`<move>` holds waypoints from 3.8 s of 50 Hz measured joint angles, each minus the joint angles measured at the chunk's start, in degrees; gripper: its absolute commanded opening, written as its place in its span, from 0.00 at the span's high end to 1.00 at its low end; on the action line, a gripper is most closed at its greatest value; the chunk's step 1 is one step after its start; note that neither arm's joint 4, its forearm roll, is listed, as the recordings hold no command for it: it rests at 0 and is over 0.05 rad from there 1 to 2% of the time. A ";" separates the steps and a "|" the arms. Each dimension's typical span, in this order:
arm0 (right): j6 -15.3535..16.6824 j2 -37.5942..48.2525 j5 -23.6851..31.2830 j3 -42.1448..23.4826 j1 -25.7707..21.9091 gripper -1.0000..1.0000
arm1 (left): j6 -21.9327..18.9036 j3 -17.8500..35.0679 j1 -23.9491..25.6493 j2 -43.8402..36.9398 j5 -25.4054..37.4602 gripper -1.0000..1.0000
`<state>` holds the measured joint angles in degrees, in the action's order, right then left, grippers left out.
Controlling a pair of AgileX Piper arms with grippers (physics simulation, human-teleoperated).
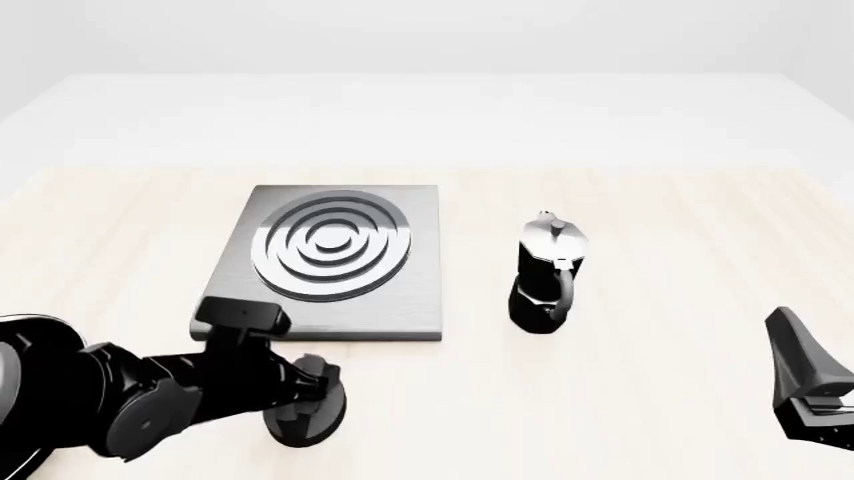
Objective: Turn on the stove and put the moka pot on it.
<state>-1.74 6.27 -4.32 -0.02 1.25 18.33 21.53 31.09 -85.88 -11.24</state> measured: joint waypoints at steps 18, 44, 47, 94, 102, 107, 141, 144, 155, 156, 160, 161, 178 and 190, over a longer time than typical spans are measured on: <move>0.09 0.51 -0.40 0.00 -0.07 0.00 | 0.90 -0.41 -2.18 -1.28 -2.75 0.00; 0.54 1.86 -1.47 0.00 -0.44 0.00 | 6.79 -2.10 -3.32 -1.47 -6.71 0.00; 0.67 2.08 -1.62 0.00 -0.50 0.00 | 7.06 -2.19 -3.64 -1.05 -6.69 0.00; -4.37 14.75 -0.35 -7.87 -5.68 0.00 | -7.23 -7.61 -18.27 22.91 1.27 0.00; -7.03 19.20 2.99 -12.96 -8.33 0.00 | -7.62 -12.44 -20.52 31.60 -1.48 0.00; -7.94 22.05 4.43 -15.67 -10.00 0.00 | -8.49 -15.46 -21.86 37.28 -2.97 0.00; -8.40 40.30 2.51 -24.37 -20.62 0.00 | -8.97 -20.68 -22.09 81.51 15.13 0.00; -8.87 41.94 1.23 -24.14 -21.24 0.00 | -8.80 -20.74 -22.10 81.94 15.27 0.00; -10.33 48.21 -4.40 -23.09 -22.67 0.00 | -8.54 -21.05 -21.83 81.62 14.55 0.00; -10.41 48.84 -5.01 -22.96 -22.75 0.00 | -8.53 -21.07 -21.80 81.49 14.43 0.00; -10.85 51.33 -7.46 -22.47 -22.99 0.00 | -8.56 -21.14 -21.66 81.02 14.00 0.00; -11.08 51.92 -8.03 -22.35 -23.05 0.00 | -8.56 -21.16 -21.64 80.94 13.92 0.00; -14.12 61.80 -17.92 -20.49 -22.89 0.00 | -8.49 -21.31 -21.64 79.70 12.82 0.00; -16.31 67.23 -22.85 -19.95 -23.77 0.00 | -8.47 -21.35 -21.75 78.94 12.17 0.00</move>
<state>-18.06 73.50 -27.17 -19.97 -22.52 9.87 0.18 9.35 -6.94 0.92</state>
